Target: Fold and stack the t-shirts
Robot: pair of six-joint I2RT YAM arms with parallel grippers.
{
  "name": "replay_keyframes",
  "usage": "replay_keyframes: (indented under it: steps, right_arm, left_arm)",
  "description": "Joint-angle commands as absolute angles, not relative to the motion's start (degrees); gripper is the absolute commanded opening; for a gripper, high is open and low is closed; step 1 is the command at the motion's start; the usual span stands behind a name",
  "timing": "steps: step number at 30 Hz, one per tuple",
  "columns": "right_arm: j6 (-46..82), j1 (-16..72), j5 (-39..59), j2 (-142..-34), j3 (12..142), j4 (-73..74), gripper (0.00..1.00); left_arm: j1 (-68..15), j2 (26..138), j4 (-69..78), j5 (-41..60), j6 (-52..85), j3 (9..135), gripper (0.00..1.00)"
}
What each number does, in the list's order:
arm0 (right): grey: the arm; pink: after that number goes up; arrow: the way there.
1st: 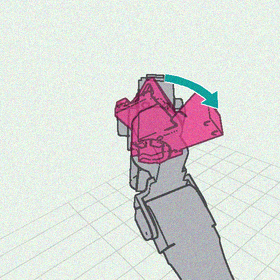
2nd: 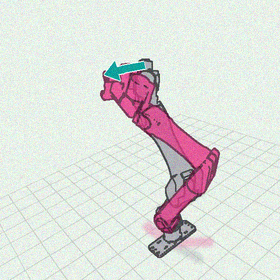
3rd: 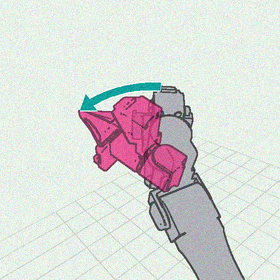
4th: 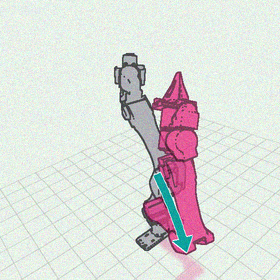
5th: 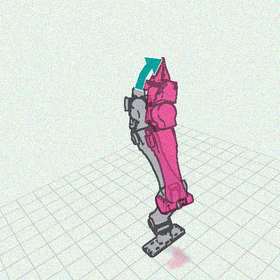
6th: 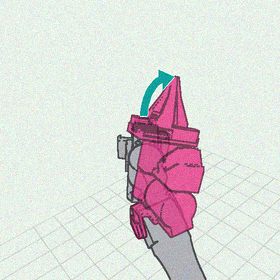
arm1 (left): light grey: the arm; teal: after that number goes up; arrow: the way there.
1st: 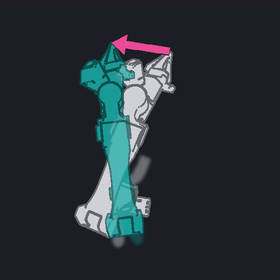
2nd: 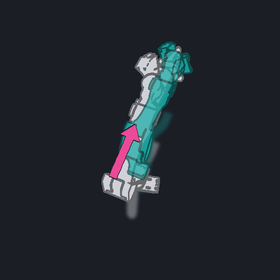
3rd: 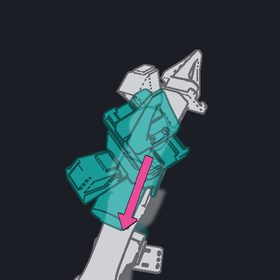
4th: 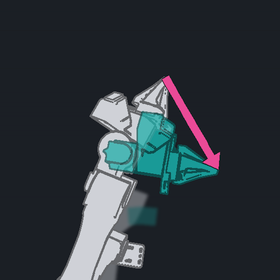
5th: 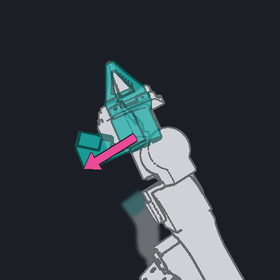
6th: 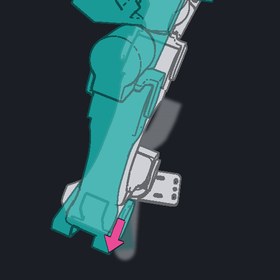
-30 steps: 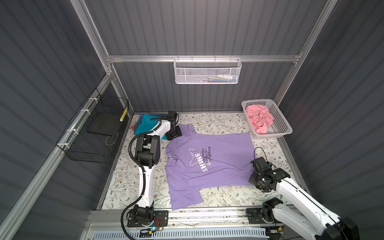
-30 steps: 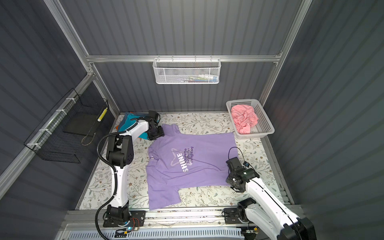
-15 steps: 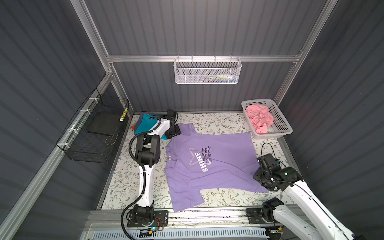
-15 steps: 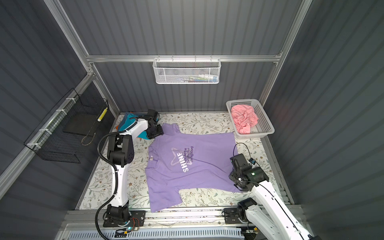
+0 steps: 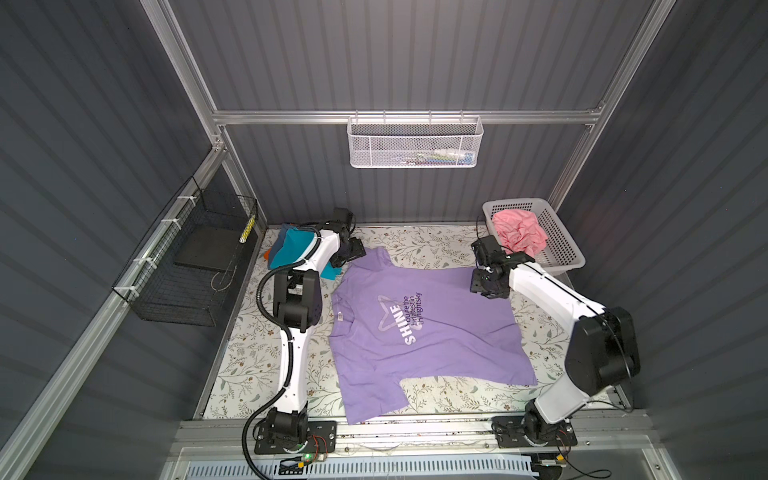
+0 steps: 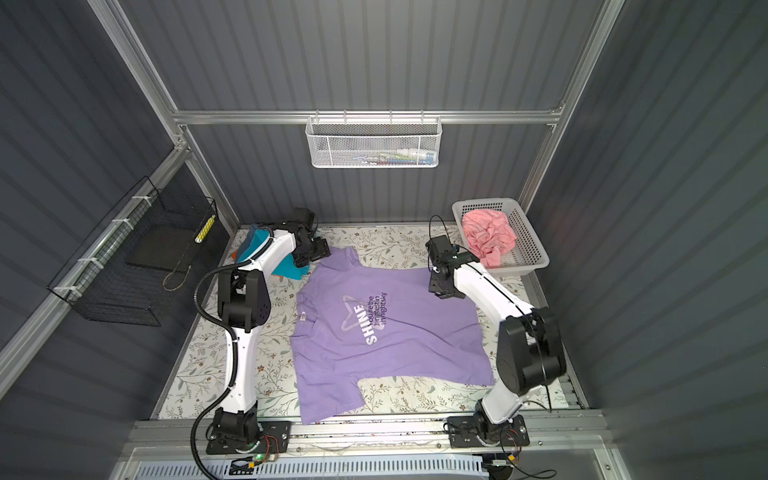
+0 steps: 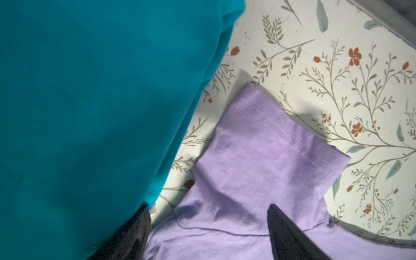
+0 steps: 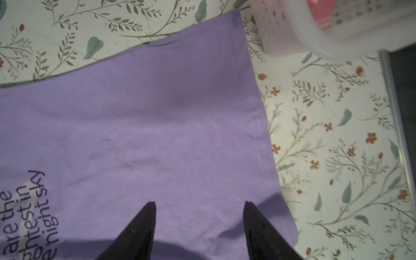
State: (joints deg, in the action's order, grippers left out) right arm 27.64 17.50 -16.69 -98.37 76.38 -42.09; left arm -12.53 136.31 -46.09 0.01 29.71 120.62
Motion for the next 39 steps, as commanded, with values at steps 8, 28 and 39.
replay_keyframes:
  steps: [8,28,39]
  right_arm:
    - [20.39,10.46,-11.49,-114.87,90.31,-43.75,0.81]
    - [21.51,7.38,-3.76,-131.44,111.16,-49.03,0.83]
    - [22.02,8.33,-5.95,-140.36,124.65,-53.74,0.86]
  left_arm:
    - [-13.36,140.77,-44.04,3.87,30.05,118.74,0.66]
    - [-8.03,136.5,-45.88,0.18,30.25,117.31,0.0]
    - [-7.21,137.16,-44.75,2.81,31.15,116.98,0.0]
